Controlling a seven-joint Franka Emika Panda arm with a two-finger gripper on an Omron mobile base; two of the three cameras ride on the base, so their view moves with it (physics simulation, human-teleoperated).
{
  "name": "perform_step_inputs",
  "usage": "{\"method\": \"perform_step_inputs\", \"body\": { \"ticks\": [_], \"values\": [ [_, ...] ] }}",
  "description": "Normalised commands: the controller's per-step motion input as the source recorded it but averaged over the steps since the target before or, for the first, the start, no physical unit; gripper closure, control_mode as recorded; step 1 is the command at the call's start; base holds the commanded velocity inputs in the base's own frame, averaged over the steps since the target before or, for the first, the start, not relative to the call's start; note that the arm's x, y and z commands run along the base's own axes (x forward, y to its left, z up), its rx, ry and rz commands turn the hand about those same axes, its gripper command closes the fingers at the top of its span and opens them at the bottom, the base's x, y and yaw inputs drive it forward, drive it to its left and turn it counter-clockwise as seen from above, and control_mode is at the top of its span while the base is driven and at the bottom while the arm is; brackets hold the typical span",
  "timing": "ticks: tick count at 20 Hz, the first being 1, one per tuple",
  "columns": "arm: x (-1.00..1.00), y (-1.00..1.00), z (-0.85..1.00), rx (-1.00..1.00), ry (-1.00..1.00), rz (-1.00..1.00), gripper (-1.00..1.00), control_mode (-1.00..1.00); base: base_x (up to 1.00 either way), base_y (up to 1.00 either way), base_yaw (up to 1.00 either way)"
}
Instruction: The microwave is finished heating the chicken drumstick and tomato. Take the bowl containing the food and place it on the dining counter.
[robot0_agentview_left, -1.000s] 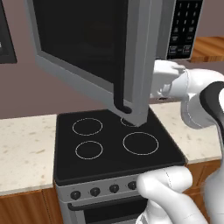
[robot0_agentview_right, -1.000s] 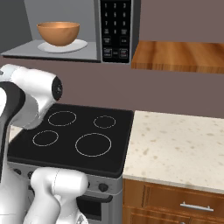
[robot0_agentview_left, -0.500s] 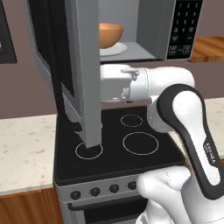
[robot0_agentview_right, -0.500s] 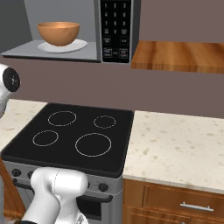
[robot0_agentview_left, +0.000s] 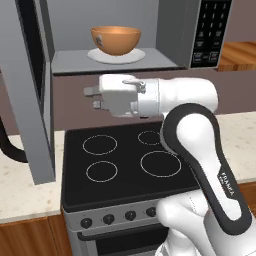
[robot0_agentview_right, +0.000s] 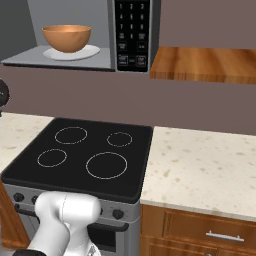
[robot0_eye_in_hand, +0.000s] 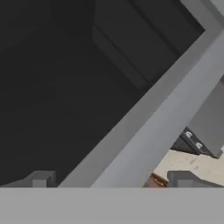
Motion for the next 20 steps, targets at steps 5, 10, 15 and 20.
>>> {"method": "perform_step_inputs", "body": {
  "ticks": [5,10,15,20],
  "values": [
    [0.4,-1.0,0.09,-0.01,0.09,-0.34,-1.0,-1.0,0.0,0.0,0.0],
    [0.32,-1.0,0.2,-0.02,0.13,-0.36,-1.0,-1.0,0.0,0.0,0.0],
    [0.19,-1.0,0.29,-0.01,0.13,-0.36,-1.0,-1.0,0.0,0.0,0.0],
    [0.32,-1.0,0.31,-0.1,0.27,-0.38,-1.0,-1.0,0.0,0.0,0.0]
  ]
}}
